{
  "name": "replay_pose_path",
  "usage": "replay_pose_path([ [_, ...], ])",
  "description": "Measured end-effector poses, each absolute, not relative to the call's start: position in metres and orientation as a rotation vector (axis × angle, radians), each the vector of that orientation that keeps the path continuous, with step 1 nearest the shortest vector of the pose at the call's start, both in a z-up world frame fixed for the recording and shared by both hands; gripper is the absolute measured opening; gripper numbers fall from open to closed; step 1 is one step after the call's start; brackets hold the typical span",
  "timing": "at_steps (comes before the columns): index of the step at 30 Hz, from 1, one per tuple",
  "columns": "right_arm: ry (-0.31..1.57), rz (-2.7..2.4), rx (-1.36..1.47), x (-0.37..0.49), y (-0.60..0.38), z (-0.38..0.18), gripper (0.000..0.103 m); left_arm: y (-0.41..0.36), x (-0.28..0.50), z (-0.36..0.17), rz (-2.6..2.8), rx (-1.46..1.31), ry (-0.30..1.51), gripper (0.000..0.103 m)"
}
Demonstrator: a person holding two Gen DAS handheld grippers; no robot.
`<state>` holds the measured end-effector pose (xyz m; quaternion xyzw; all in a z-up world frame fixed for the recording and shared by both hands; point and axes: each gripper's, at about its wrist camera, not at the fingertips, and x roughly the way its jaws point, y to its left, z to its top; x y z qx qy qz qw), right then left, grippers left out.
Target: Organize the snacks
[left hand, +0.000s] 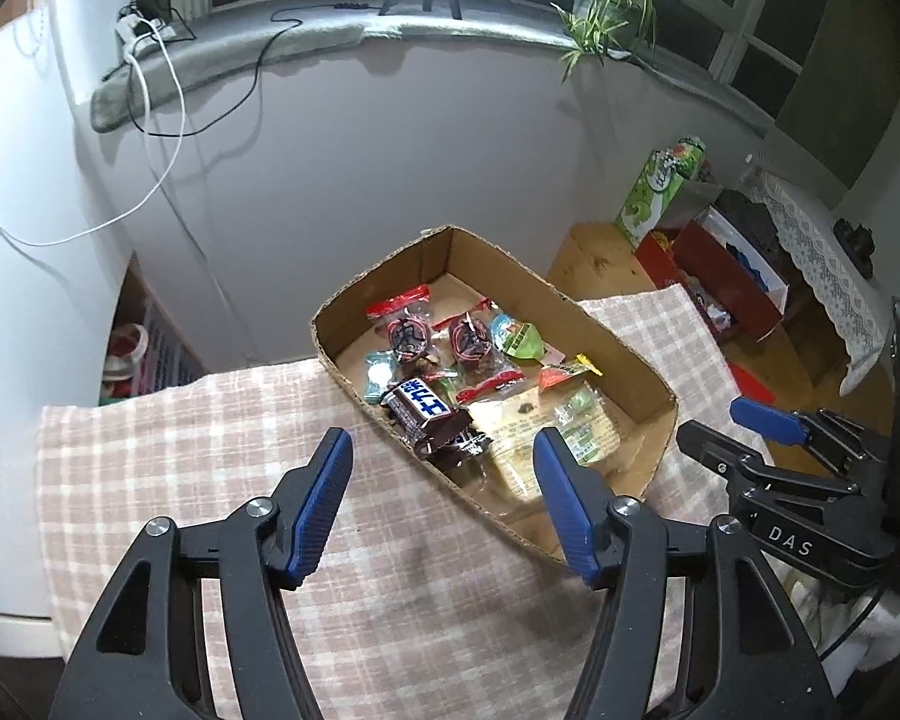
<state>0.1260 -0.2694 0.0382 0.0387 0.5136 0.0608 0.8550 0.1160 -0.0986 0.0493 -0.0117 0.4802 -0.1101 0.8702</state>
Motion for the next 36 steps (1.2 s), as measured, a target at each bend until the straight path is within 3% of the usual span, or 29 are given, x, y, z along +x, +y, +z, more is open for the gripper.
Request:
replay_pose_path([
  [10, 1.079, 0.13, 0.081, 0.124, -0.266, 0.041, 0.062, -0.1, 0.109, 0.056, -0.198, 0.001, 0.984, 0.069],
  [14, 1.071, 0.125, 0.084, 0.122, -0.266, 0.043, 0.078, -0.099, 0.109, 0.058, -0.188, -0.006, 0.984, 0.07],
  [36, 1.094, 0.12, 0.086, 0.123, -0.27, 0.041, 0.078, -0.101, 0.104, 0.062, -0.182, 0.001, 0.983, 0.07],
])
